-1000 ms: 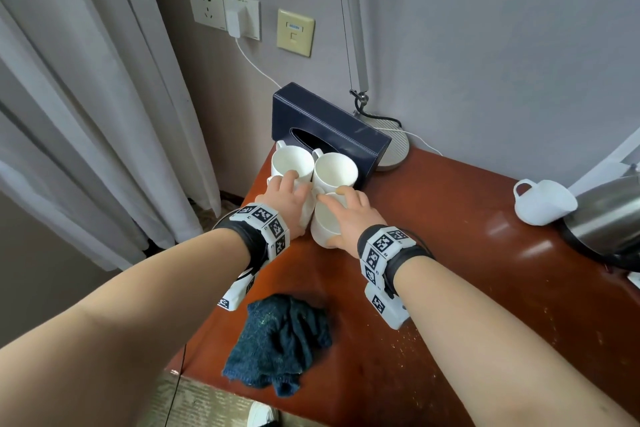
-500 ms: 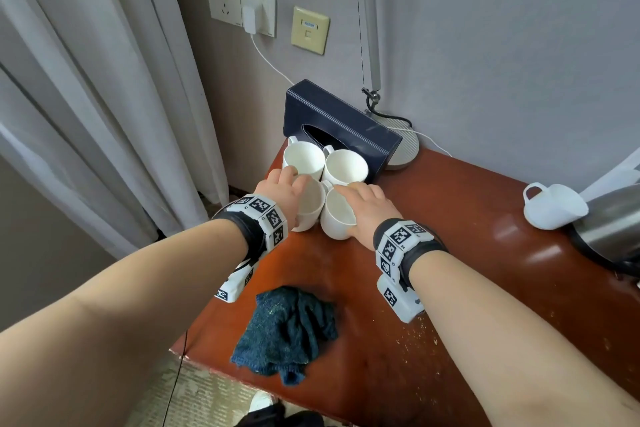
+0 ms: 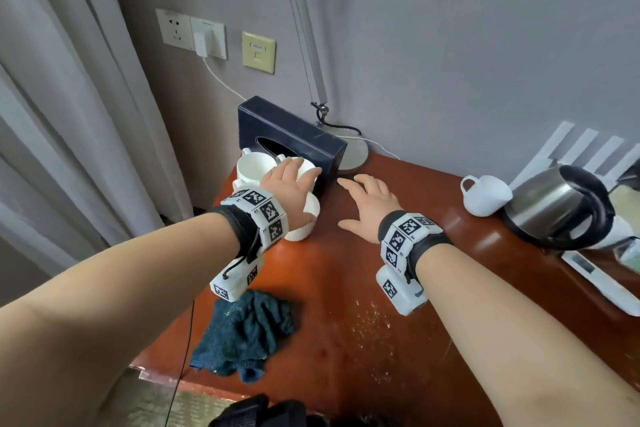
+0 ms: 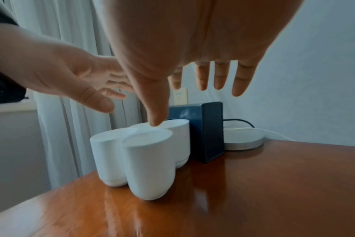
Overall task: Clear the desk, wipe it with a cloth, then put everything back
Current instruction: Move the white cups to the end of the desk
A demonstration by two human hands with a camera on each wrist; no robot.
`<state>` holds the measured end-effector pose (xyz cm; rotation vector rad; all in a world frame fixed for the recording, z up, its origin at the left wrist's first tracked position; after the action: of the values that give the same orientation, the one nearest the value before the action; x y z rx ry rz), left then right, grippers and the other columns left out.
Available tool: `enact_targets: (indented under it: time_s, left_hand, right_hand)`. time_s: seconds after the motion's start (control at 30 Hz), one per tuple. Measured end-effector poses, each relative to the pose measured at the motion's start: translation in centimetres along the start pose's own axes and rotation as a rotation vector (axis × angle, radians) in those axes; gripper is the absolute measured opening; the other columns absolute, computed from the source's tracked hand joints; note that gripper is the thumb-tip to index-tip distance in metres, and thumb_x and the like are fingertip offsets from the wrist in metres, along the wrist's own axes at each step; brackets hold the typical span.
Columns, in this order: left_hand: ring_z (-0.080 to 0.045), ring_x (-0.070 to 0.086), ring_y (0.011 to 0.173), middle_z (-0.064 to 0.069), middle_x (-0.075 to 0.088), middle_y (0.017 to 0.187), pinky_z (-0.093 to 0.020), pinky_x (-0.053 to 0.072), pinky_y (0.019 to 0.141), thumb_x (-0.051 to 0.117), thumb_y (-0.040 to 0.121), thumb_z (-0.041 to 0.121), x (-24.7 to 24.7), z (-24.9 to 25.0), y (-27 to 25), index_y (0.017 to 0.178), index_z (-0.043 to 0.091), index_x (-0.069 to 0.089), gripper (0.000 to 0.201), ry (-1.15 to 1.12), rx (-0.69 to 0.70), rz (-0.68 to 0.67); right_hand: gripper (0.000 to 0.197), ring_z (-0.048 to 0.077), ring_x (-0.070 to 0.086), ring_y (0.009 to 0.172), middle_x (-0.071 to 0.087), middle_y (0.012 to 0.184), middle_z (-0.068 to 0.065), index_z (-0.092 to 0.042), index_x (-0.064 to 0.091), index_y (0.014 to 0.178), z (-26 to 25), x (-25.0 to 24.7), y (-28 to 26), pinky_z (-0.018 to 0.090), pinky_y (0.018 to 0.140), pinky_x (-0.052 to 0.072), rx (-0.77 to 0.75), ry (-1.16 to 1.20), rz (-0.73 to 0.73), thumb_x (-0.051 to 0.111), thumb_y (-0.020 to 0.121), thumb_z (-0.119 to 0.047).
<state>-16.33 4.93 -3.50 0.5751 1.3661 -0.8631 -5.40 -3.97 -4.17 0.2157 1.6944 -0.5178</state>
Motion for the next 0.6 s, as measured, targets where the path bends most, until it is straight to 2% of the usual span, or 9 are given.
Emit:
enact_targets:
  time_s: [0.23,0.37,0.6]
  left_hand:
    - [-0.024,0.003,0.147,-0.005,0.004,0.158,-0.040,0.010,0.120,0.062,0.086,0.042,-1.4,10.6,0.3,0.151,0.029,0.008,0.086,-0.106,0.135,0.077]
    - [-0.023,0.007,0.146,-0.003,0.009,0.157,-0.040,0.014,0.119,0.064,0.085,0.040,0.0,16.7,0.7,0.151,0.028,0.011,0.085,-0.151,0.146,0.054]
    - [-0.022,0.008,0.146,-0.003,0.010,0.157,-0.038,0.014,0.119,0.063,0.085,0.039,1.5,26.7,2.0,0.150,0.028,0.011,0.084,-0.202,0.153,0.025]
  right_hand:
    - [0.073,0.024,0.007,0.144,0.011,0.155,0.001,-0.034,0.016,0.147,11.0,-3.0,-6.2,0.044,0.116,0.018,0.124,0.075,0.088,0.056,0.087,-0.045]
    - [0.072,0.022,0.004,0.145,0.008,0.156,0.001,-0.035,0.014,0.147,18.2,-3.7,-10.3,0.042,0.117,0.015,0.176,0.087,0.070,0.054,0.089,-0.046]
    - [0.071,0.024,0.004,0.145,0.007,0.156,0.000,-0.032,0.015,0.147,28.6,-4.5,-16.2,0.045,0.116,0.016,0.291,0.058,0.062,0.052,0.089,-0.046]
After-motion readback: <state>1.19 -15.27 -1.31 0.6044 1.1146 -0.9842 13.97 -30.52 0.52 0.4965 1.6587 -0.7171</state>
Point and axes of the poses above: each hand's wrist, its own y-axis towards the middle knuckle, its own x-axis out of the palm, z = x × y, the point moved 7 cm from there along y, towards the middle knuckle
